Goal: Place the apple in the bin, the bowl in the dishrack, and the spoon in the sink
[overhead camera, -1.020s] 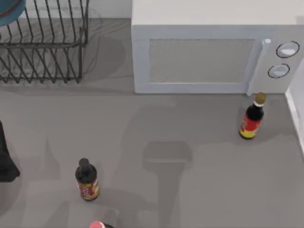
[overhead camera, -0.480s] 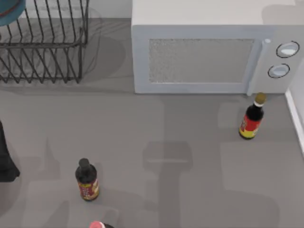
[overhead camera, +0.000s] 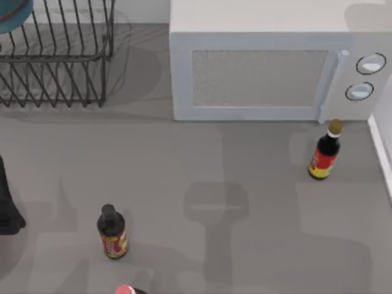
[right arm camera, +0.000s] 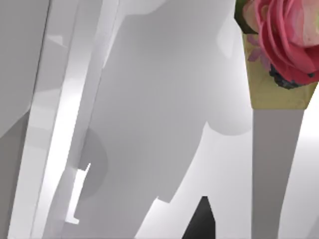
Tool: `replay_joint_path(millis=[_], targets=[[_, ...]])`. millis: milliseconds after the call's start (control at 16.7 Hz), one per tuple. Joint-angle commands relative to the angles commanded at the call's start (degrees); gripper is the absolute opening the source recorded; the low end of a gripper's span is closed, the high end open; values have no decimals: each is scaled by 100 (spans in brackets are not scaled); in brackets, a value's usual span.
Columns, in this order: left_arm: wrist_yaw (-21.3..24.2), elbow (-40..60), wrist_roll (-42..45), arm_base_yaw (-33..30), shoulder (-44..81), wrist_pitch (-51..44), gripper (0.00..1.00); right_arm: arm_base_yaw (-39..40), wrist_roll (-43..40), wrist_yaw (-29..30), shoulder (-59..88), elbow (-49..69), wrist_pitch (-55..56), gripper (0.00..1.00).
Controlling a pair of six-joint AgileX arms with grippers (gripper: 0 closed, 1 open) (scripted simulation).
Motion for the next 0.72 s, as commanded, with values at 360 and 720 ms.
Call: replay_joint_path(millis=[360, 720], targets=[[0, 0, 0, 0, 0, 0, 100, -16, 0, -7, -254, -696, 519, 0], [0, 0, 0, 0, 0, 0, 100, 3, -4, -11, -743, -2466, 1632, 0]])
